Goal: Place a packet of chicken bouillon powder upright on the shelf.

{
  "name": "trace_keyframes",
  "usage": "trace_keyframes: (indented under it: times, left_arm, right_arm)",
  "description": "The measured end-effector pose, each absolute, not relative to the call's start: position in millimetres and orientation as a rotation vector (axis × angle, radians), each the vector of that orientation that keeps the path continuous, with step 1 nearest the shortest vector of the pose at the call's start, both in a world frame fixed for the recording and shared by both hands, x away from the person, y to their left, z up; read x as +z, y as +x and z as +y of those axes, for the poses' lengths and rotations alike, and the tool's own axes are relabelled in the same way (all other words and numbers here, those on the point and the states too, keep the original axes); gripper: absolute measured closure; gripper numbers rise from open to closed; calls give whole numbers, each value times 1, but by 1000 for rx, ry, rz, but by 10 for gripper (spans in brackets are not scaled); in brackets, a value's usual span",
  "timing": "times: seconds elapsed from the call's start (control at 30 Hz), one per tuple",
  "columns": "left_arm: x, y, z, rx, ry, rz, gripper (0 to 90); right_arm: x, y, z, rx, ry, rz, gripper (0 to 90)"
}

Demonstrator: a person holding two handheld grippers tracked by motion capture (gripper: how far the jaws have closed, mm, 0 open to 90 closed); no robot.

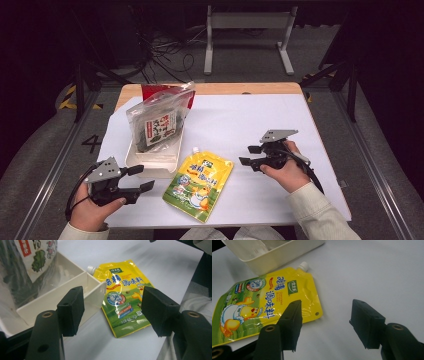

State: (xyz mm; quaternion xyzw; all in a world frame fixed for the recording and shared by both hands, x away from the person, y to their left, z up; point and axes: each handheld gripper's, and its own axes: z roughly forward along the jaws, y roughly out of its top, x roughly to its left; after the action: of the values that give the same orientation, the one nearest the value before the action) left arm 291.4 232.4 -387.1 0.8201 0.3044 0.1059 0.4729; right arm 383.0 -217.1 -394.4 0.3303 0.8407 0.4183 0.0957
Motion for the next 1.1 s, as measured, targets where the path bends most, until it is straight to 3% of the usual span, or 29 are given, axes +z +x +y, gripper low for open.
trace_keyframes:
  times: [0.67, 1.1]
  left_arm:
    - [-425, 300, 215, 157, 2083, 784, 354]
    - [-445, 309, 200, 99, 2129, 788, 357]
  right_arm:
    - [-430, 398, -182, 1199, 983, 2583, 365]
    - [-444, 400, -170, 1199, 1047, 2621, 284]
